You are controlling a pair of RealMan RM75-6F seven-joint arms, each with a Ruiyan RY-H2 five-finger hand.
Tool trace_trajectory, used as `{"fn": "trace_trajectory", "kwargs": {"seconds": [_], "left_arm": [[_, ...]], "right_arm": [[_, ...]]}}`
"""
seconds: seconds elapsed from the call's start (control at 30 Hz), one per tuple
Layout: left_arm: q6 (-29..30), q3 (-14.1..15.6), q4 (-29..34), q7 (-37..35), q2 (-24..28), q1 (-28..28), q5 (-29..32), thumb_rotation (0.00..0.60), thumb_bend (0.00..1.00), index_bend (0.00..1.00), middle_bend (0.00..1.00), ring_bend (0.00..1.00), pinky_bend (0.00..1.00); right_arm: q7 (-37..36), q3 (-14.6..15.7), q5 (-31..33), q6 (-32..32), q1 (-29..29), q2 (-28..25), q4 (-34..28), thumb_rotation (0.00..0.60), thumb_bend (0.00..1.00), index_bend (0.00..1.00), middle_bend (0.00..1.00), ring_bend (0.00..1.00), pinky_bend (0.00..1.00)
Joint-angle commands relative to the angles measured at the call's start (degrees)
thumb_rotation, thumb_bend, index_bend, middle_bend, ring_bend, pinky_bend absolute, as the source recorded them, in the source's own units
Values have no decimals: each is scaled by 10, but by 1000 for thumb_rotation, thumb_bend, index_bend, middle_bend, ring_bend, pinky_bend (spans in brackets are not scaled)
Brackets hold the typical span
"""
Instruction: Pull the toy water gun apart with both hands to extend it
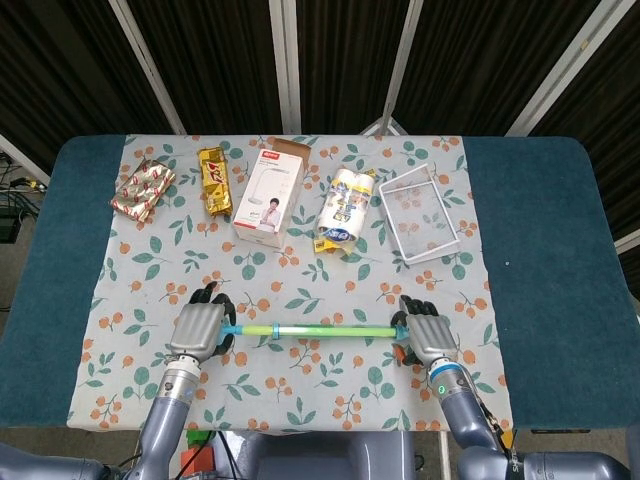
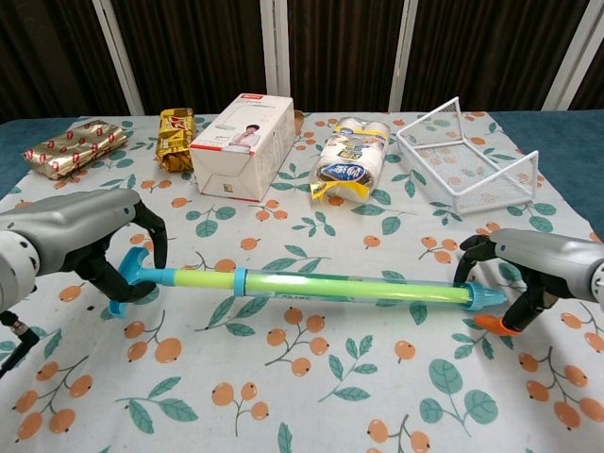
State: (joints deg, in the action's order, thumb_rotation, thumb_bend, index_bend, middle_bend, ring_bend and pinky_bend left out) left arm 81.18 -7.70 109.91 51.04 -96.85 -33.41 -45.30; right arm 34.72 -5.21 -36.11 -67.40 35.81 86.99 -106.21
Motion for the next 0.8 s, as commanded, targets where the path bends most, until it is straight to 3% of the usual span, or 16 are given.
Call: {"fn": "trace_trajectory", "kwargs": {"seconds": [0.03, 0.4, 0.8], "left_arm": [[0, 2, -1, -1, -1, 0, 0, 600, 520, 587, 267, 62, 132], [0, 4, -2, -4, 1, -1, 0, 600, 521, 586, 266, 62, 131], [1, 11, 11, -9, 11, 2, -6, 600, 521, 586, 266, 62, 131]], "right_arm": [[-3, -1, -3, -4, -1, 6, 8, 600, 418, 392, 45, 0, 0], [-3, -5, -11, -14, -3, 15, 19, 600, 417, 543, 101, 0, 0], [-1, -12, -12, -21, -6, -3, 6, 600, 417, 574, 105, 0, 0]]}}
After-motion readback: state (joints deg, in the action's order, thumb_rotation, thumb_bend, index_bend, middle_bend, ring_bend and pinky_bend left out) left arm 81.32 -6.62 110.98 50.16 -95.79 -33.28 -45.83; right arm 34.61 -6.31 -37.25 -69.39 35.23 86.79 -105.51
